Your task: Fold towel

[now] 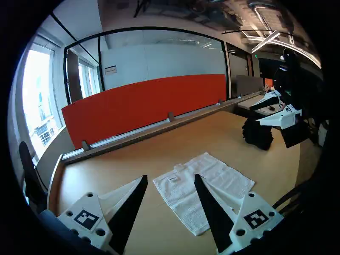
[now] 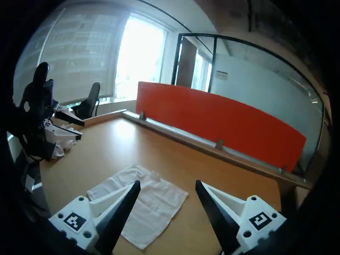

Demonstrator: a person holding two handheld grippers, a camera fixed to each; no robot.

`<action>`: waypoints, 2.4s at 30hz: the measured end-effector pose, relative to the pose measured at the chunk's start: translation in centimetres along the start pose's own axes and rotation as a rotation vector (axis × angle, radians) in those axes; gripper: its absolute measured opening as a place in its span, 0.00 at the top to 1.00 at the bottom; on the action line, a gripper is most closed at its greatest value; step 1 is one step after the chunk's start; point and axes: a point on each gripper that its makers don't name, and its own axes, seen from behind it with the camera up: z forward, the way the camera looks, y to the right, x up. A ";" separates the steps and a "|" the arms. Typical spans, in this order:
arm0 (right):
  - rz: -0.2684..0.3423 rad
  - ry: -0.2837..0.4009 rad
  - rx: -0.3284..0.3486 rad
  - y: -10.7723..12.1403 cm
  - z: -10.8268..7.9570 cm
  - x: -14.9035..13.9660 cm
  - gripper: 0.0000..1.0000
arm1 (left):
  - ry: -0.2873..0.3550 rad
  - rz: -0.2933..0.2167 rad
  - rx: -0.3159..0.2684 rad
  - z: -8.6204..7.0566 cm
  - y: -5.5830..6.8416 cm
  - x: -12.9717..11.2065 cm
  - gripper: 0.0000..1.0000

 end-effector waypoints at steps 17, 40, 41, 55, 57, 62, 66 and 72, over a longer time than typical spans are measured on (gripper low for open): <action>0.005 -0.109 0.041 -2.1 1.6 -7.3 0.00 | -0.109 0.015 -0.053 2.1 2.8 -7.0 0.19; -0.009 -0.258 0.109 -5.2 3.6 -16.8 0.00 | -0.253 0.059 -0.122 4.4 5.4 -15.5 0.19; -0.008 -0.264 0.111 -5.4 3.7 -17.2 0.00 | -0.260 0.059 -0.125 4.4 5.6 -15.8 0.19; -0.003 -0.354 0.146 -6.5 3.7 -21.9 0.00 | -0.353 0.057 -0.160 5.6 6.9 -20.0 0.19; -0.002 -0.365 0.149 -6.5 3.7 -22.5 0.00 | -0.365 0.060 -0.164 5.7 7.1 -20.5 0.19; -0.013 -0.391 0.164 -6.8 3.5 -23.7 0.00 | -0.401 0.062 -0.169 5.7 7.4 -21.7 0.19; -0.020 -0.409 0.174 -6.9 3.4 -24.5 0.00 | -0.426 0.058 -0.172 5.6 7.5 -22.5 0.19; -0.020 -0.426 0.181 -7.0 3.4 -25.4 0.00 | -0.452 0.057 -0.176 5.5 7.7 -23.3 0.19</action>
